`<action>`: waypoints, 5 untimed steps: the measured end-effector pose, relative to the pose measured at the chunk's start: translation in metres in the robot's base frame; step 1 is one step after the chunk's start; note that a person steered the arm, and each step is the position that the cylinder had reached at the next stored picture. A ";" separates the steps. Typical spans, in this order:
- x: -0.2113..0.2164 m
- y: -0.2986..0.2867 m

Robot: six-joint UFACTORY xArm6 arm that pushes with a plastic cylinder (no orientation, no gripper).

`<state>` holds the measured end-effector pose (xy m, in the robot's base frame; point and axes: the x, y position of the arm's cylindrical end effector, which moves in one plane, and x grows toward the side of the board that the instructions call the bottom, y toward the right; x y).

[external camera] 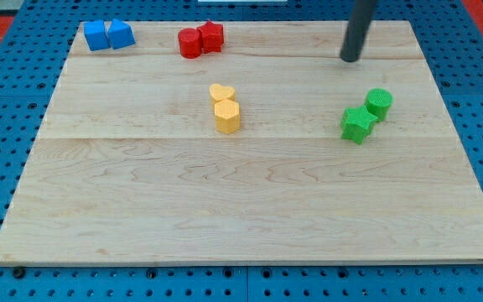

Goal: Point your arm at the red star

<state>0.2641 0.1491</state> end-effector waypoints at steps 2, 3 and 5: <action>-0.072 -0.079; -0.072 -0.082; -0.071 -0.121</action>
